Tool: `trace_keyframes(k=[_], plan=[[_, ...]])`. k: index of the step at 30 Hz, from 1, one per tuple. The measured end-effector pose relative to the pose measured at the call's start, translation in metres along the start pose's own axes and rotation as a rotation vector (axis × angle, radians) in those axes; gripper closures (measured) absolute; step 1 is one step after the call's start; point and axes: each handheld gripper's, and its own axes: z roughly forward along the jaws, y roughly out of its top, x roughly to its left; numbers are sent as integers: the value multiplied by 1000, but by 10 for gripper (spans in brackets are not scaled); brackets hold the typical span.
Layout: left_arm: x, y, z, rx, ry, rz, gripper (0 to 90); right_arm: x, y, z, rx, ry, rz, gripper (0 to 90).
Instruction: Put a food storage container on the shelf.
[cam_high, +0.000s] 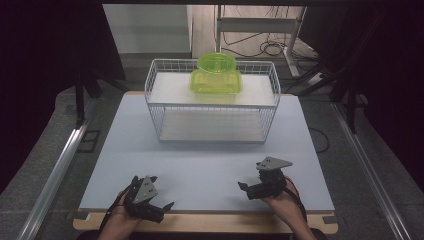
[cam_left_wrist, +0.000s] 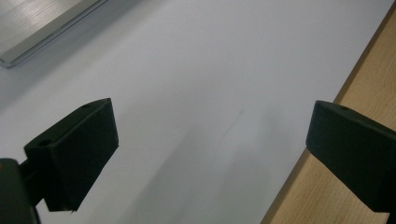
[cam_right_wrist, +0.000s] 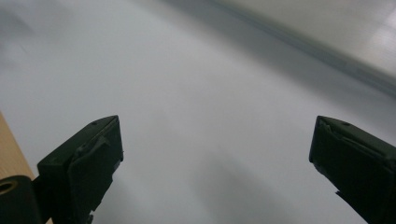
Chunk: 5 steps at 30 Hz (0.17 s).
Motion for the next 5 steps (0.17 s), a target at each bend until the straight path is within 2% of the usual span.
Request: trace_keyframes(k=[2, 5], plan=[[0, 0, 0, -1, -1, -2, 23, 0, -4, 4, 33, 4, 0, 34], [1, 0, 0, -3, -11, -5, 24, 2, -4, 9, 49, -3, -12, 34]])
